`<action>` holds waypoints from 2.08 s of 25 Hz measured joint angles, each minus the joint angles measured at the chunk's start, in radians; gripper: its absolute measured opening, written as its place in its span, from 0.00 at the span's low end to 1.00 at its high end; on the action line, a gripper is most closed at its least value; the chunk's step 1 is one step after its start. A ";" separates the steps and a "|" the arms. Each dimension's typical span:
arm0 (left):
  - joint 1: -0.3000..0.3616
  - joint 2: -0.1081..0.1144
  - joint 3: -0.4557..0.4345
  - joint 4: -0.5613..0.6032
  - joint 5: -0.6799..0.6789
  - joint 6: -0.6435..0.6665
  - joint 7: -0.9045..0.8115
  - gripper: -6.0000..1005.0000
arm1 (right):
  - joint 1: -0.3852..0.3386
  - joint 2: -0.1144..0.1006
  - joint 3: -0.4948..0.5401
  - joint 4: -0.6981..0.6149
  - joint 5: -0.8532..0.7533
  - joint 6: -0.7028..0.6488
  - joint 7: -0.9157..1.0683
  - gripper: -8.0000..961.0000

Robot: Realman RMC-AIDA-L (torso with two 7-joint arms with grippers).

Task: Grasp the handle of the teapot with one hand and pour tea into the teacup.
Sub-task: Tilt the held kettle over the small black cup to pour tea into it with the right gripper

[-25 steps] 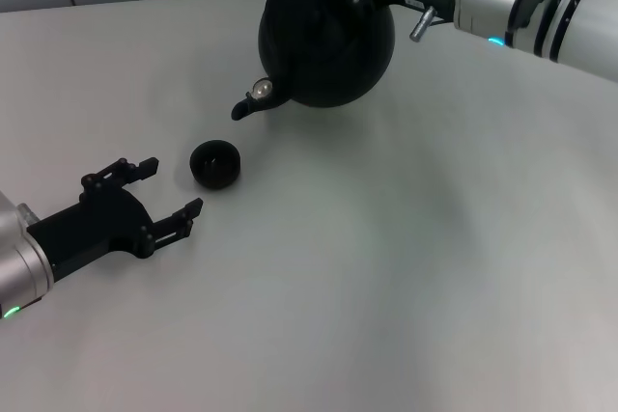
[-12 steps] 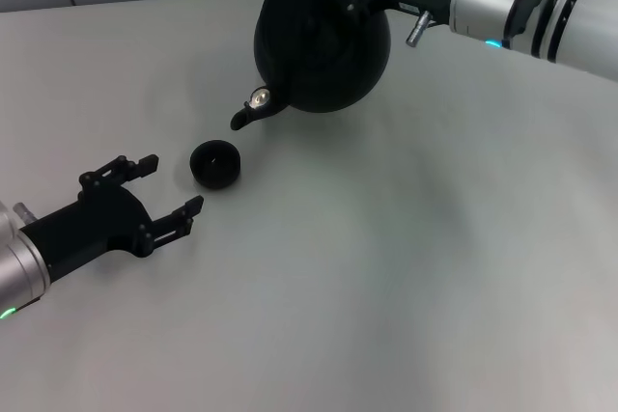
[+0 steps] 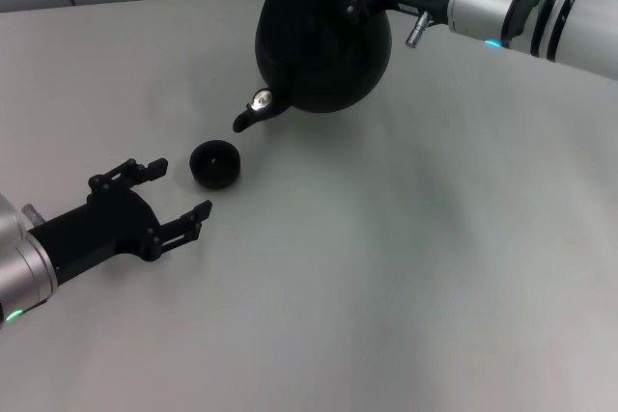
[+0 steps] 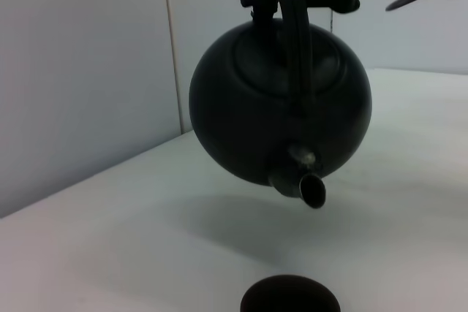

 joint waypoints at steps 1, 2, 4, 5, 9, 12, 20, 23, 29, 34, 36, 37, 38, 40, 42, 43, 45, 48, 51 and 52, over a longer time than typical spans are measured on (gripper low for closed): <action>0.000 0.000 0.000 0.000 0.000 0.000 0.000 0.79 | 0.000 0.000 0.000 0.000 0.000 0.000 0.000 0.11; 0.001 0.000 0.000 0.004 0.000 0.000 0.000 0.79 | 0.001 0.000 0.000 0.000 0.000 0.000 0.000 0.11; 0.003 0.000 0.000 0.010 0.000 0.000 0.000 0.79 | 0.004 0.000 0.000 0.000 0.000 0.000 0.000 0.11; 0.004 -0.001 0.000 0.012 0.001 0.000 0.000 0.79 | 0.008 0.000 0.000 0.000 0.001 0.001 -0.002 0.11; 0.004 -0.001 0.000 0.014 0.001 -0.001 0.000 0.79 | 0.017 0.000 0.001 0.000 0.001 0.010 -0.010 0.11; 0.004 -0.001 0.000 0.014 0.001 -0.001 0.000 0.79 | 0.032 0.000 0.001 0.009 0.001 0.027 -0.022 0.11; -0.004 0.000 0.000 0.014 0.001 -0.003 0.000 0.79 | 0.054 0.001 -0.040 0.022 0.004 0.042 -0.027 0.11; -0.004 0.000 0.000 0.014 0.001 -0.002 0.000 0.79 | 0.057 0.001 -0.074 0.023 0.026 0.058 -0.032 0.11; -0.002 0.001 0.000 0.014 0.001 -0.002 -0.001 0.79 | 0.049 0.001 -0.227 0.021 0.169 0.112 -0.078 0.10; -0.004 0.004 0.000 0.014 0.001 -0.001 -0.001 0.79 | 0.050 0.001 -0.259 0.016 0.187 0.125 -0.085 0.10; -0.004 0.005 0.000 0.014 0.001 -0.002 -0.001 0.79 | 0.050 0.001 -0.260 0.015 0.187 0.125 -0.103 0.10; -0.005 0.005 0.000 0.014 0.001 -0.002 -0.001 0.79 | 0.049 0.001 -0.261 0.015 0.188 0.125 -0.113 0.10; -0.005 0.006 0.000 0.014 0.001 -0.002 -0.002 0.79 | 0.049 0.001 -0.261 0.014 0.188 0.125 -0.117 0.10; -0.006 0.007 0.000 0.014 0.001 -0.002 -0.005 0.79 | 0.048 0.001 -0.261 0.014 0.188 0.126 -0.129 0.10; -0.006 0.008 0.000 0.014 0.001 -0.004 -0.010 0.79 | 0.048 0.001 -0.262 0.014 0.188 0.127 -0.135 0.10; -0.006 0.009 0.000 0.014 0.001 -0.005 -0.011 0.79 | 0.048 0.001 -0.262 0.014 0.188 0.127 -0.135 0.10; -0.006 0.010 0.000 0.015 0.001 -0.007 -0.011 0.79 | 0.048 0.001 -0.266 0.014 0.189 0.128 -0.143 0.10; -0.007 0.011 -0.001 0.015 0.001 -0.007 -0.011 0.79 | 0.048 0.001 -0.272 0.014 0.189 0.129 -0.146 0.10; -0.007 0.011 -0.001 0.015 0.001 -0.007 -0.011 0.79 | 0.048 0.001 -0.278 0.014 0.189 0.129 -0.148 0.10; -0.007 0.011 -0.002 0.015 0.001 -0.007 -0.011 0.79 | 0.048 0.001 -0.284 0.015 0.192 0.131 -0.149 0.10</action>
